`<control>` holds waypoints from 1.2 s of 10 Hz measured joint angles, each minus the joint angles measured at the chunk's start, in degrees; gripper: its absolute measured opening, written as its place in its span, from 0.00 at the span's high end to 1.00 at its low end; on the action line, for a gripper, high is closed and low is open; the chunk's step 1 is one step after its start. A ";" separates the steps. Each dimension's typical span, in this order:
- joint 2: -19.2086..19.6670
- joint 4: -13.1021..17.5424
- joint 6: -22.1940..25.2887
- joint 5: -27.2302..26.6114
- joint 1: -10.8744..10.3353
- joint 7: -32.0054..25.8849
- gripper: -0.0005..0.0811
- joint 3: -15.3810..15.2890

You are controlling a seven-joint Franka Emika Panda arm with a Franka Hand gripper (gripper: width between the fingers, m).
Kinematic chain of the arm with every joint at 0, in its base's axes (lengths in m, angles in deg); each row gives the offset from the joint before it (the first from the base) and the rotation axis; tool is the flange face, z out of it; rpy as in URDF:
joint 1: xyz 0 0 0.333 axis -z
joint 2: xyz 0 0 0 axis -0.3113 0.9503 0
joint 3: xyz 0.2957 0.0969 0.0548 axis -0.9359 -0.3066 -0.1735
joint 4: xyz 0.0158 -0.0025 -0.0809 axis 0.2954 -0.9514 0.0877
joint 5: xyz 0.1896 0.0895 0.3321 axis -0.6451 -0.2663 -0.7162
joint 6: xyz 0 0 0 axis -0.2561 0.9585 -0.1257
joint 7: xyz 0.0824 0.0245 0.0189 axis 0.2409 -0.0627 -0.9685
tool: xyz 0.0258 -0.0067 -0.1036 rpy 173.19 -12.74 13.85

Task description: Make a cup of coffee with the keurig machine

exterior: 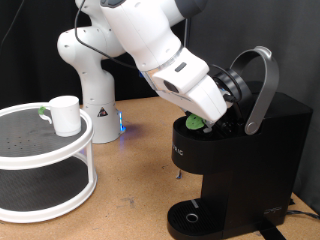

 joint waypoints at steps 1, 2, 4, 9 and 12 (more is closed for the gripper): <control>0.00 0.01 0.04 0.23 0.00 -0.10 0.41 -0.13; 0.01 0.01 0.05 0.40 0.00 -0.20 0.41 -0.26; 0.02 0.01 0.09 0.44 0.00 -0.28 0.41 -0.35; 0.08 0.06 0.11 0.34 0.00 -0.29 0.10 -0.65; -0.27 0.64 0.15 -2.87 0.27 -1.29 0.01 -0.33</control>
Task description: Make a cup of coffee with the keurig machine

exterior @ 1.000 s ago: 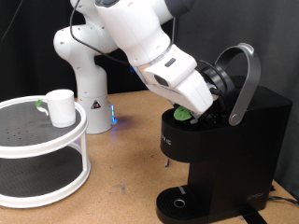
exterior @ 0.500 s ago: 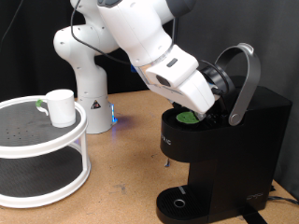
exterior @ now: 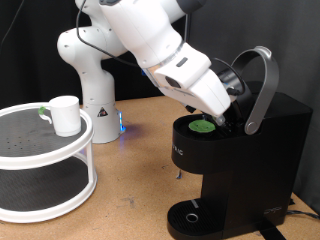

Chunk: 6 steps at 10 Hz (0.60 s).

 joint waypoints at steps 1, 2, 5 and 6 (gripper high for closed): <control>-0.40 0.28 0.95 -0.58 0.39 -0.37 0.01 0.39; -0.88 0.83 3.01 -0.66 0.86 -0.53 0.01 1.09; -2.84 1.72 7.36 0.76 2.51 -0.76 0.01 2.92; -3.34 1.74 7.64 1.76 2.81 -0.76 0.01 3.01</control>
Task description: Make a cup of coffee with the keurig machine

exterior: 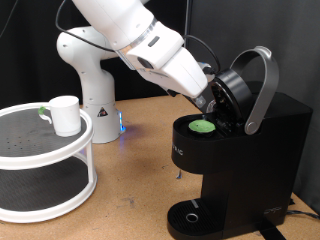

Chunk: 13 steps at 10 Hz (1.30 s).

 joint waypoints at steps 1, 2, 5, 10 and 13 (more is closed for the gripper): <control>0.11 -0.06 0.00 -0.13 -0.01 0.05 0.01 -0.01; 0.08 -0.28 -0.28 -0.14 0.06 0.05 0.01 0.03; -2.69 -0.52 3.08 -2.19 1.18 -0.05 0.01 1.67; -8.46 2.07 8.66 -1.63 3.43 5.64 0.01 3.13; -8.88 3.58 12.22 -0.94 4.03 6.07 0.01 3.75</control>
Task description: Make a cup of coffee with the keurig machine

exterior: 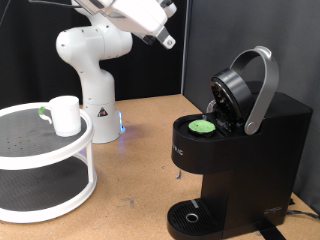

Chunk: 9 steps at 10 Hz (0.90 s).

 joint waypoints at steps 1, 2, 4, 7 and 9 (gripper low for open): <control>0.02 -0.12 -0.16 -0.01 0.00 0.00 0.01 -0.03; 0.02 -0.26 -0.37 -1.43 -0.10 -0.28 0.01 -0.06; 0.03 -0.01 -0.23 -5.12 -0.89 -0.38 0.01 -0.36; 0.07 1.19 -2.22 -6.10 -2.56 1.91 0.01 -3.57; 0.46 1.50 -5.31 -6.23 -3.73 4.49 0.01 -6.48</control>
